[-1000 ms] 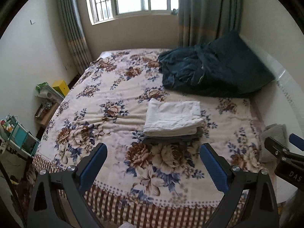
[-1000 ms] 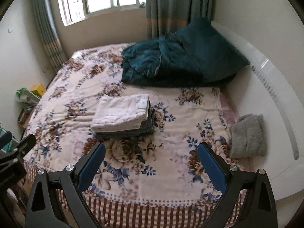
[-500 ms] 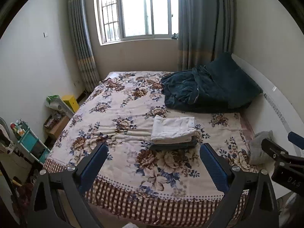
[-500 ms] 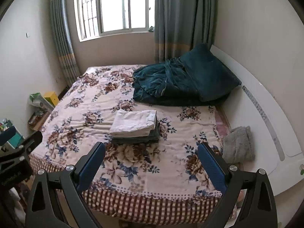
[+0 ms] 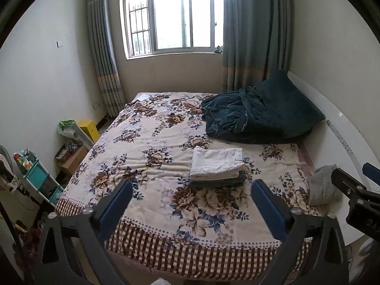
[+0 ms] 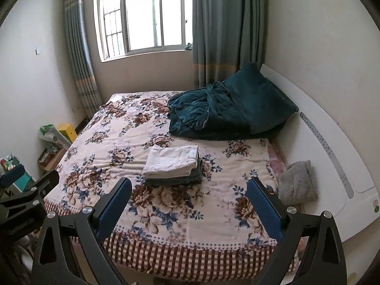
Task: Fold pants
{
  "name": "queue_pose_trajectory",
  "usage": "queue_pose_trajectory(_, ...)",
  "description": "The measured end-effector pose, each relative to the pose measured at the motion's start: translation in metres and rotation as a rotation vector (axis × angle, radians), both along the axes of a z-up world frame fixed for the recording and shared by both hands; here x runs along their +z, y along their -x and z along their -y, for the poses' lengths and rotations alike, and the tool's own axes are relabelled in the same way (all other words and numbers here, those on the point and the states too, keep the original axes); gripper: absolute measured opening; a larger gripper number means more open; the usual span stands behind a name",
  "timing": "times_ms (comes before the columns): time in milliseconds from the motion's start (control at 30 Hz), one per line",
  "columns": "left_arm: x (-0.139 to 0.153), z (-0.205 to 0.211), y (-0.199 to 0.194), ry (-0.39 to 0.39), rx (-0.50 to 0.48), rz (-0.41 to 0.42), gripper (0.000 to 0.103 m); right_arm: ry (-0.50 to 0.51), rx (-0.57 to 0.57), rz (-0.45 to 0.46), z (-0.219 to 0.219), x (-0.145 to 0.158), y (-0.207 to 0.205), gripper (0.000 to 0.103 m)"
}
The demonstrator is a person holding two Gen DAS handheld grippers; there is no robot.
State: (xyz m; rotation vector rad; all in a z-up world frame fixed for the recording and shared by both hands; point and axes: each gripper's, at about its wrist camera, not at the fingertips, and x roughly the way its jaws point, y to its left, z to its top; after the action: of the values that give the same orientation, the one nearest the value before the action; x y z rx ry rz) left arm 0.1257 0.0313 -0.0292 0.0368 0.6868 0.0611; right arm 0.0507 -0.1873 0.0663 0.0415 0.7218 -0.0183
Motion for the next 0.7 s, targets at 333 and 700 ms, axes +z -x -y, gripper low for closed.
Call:
queue_pose_trajectory(333,-0.025,0.003,-0.052,-0.028,0.014,-0.022,0.103,0.020,-0.084,-0.004,0.011,-0.034,-0.063,0.102)
queue_pose_trajectory(700,-0.049,0.007,-0.090,-0.051,0.027,-0.069,0.103,0.039,-0.088,-0.057,0.005,-0.075,-0.112,0.102)
